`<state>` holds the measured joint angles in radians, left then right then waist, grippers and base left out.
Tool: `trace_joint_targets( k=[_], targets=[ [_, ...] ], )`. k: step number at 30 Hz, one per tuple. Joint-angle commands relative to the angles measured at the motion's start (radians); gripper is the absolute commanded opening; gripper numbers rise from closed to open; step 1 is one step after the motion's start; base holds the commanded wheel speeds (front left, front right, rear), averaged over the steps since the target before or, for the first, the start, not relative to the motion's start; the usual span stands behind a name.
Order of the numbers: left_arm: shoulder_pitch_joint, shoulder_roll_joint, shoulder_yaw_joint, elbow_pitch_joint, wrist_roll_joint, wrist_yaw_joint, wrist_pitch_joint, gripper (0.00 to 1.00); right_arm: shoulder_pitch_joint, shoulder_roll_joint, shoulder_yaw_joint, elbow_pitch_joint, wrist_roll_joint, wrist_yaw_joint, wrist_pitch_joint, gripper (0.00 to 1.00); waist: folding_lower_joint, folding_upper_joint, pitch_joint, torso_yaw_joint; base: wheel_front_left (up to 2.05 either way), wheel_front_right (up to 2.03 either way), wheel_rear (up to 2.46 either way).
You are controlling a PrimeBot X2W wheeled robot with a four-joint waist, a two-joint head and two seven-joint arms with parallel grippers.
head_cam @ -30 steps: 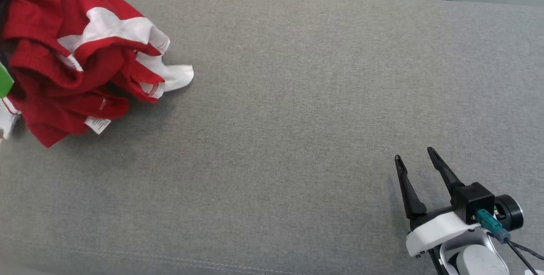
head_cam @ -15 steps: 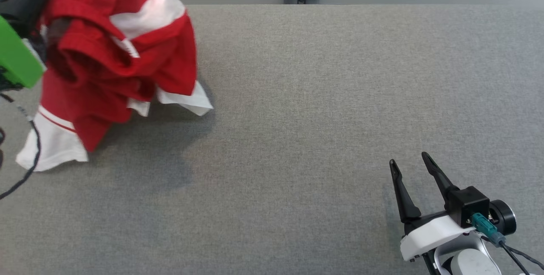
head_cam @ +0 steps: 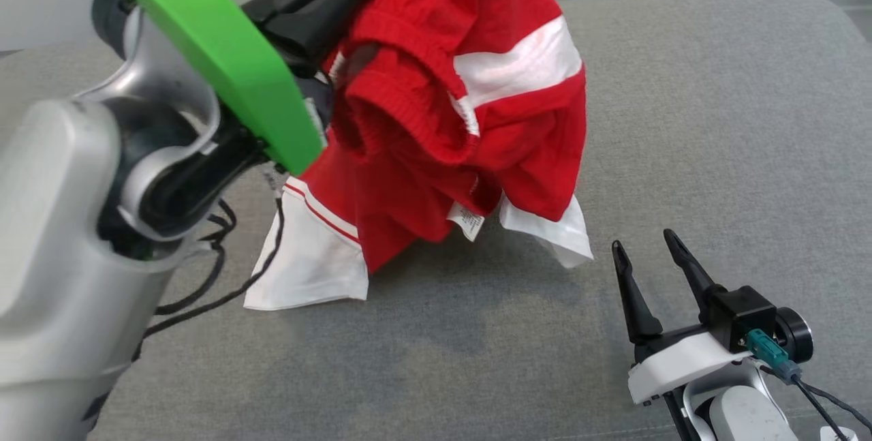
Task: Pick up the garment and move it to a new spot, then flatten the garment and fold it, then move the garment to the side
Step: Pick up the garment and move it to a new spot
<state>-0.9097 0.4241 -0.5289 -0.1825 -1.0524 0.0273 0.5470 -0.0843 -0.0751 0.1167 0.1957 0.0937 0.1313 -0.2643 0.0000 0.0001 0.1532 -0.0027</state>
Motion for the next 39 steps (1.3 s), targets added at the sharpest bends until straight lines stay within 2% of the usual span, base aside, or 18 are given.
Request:
trace_joint_targets(
  k=[1, 4, 7, 10, 15, 19, 20, 21, 22, 26, 31, 34, 39],
  targets=[
    [-0.002, -0.011, -0.018, 0.025, 0.028, 0.000, -0.017, 0.00, -0.009, 0.001, -0.002, -0.001, 0.001, -0.001, 0.000, 1.00, 0.0000, -0.0001, 0.025, -0.032, 0.00, 0.00, 0.00],
    [0.050, -0.047, -0.078, 0.110, 0.098, -0.011, -0.080, 0.00, -0.017, 0.008, 0.002, 0.000, 0.002, -0.001, 0.000, 1.00, 0.0000, -0.0001, 0.041, -0.064, 0.00, 0.00, 0.00],
    [0.117, -0.092, -0.114, 0.228, 0.114, -0.020, -0.155, 0.00, -0.021, 0.013, 0.009, 0.002, 0.001, -0.001, 0.000, 1.00, 0.0000, -0.0001, 0.055, -0.094, 0.00, 0.00, 0.00],
    [0.175, -0.109, -0.153, 0.378, 0.154, -0.034, -0.213, 0.00, -0.025, 0.015, 0.017, 0.005, 0.000, -0.001, 0.000, 1.00, 0.0000, -0.0001, 0.064, -0.116, 0.00, 0.00, 0.00],
    [0.244, -0.156, -0.183, 0.603, 0.159, -0.073, -0.309, 0.00, -0.028, 0.017, 0.023, 0.007, -0.001, -0.001, 0.000, 1.00, 0.0000, -0.0001, 0.072, -0.141, 0.00, 0.00, 0.00],
    [0.258, -0.195, -0.206, 0.708, 0.168, -0.109, -0.370, 0.00, -0.023, 0.018, 0.013, 0.005, -0.004, -0.001, 0.000, 1.00, 0.0000, -0.0001, 0.074, -0.140, 0.00, 0.00, 0.00],
    [0.256, -0.202, -0.212, 0.729, 0.177, -0.114, -0.387, 0.31, -0.019, 0.018, 0.010, 0.005, -0.005, -0.001, 0.000, 1.00, 0.0000, -0.0001, 0.072, -0.137, 0.00, 0.00, 0.00],
    [0.252, -0.208, -0.217, 0.745, 0.184, -0.116, -0.404, 0.58, -0.015, 0.018, 0.008, 0.005, -0.006, -0.001, 0.000, 1.00, 0.0000, -0.0001, 0.069, -0.135, 0.00, 0.00, 0.00],
    [0.249, -0.215, -0.222, 0.755, 0.192, -0.118, -0.420, 1.00, -0.011, 0.017, 0.006, 0.005, -0.007, -0.001, 0.000, 1.00, 0.0000, -0.0001, 0.065, -0.132, 0.00, 0.00, 0.00],
    [0.250, -0.219, -0.241, 0.745, 0.225, -0.105, -0.441, 1.00, 0.005, 0.009, -0.001, 0.009, -0.009, -0.001, 0.000, 1.00, 0.0000, -0.0001, 0.040, -0.121, 0.00, 0.00, 0.00],
    [0.253, -0.176, -0.265, 0.628, 0.270, -0.059, -0.416, 1.00, 0.024, 0.003, -0.006, 0.008, -0.008, -0.001, 0.000, 1.00, 0.0000, -0.0001, 0.020, -0.105, 0.00, 0.00, 0.00],
    [0.246, -0.160, -0.262, 0.544, 0.274, -0.027, -0.385, 1.00, 0.027, 0.000, 0.000, 0.009, -0.007, -0.001, 0.000, 1.00, 0.0000, -0.0001, 0.014, -0.100, 0.00, 0.00, 0.00],
    [0.233, -0.142, -0.244, 0.523, 0.244, 0.005, -0.329, 1.00, 0.006, -0.001, 0.019, 0.012, -0.008, -0.001, 0.000, 1.00, 0.0000, -0.0001, 0.018, -0.107, 0.00, 0.00, 0.00]
  ],
)
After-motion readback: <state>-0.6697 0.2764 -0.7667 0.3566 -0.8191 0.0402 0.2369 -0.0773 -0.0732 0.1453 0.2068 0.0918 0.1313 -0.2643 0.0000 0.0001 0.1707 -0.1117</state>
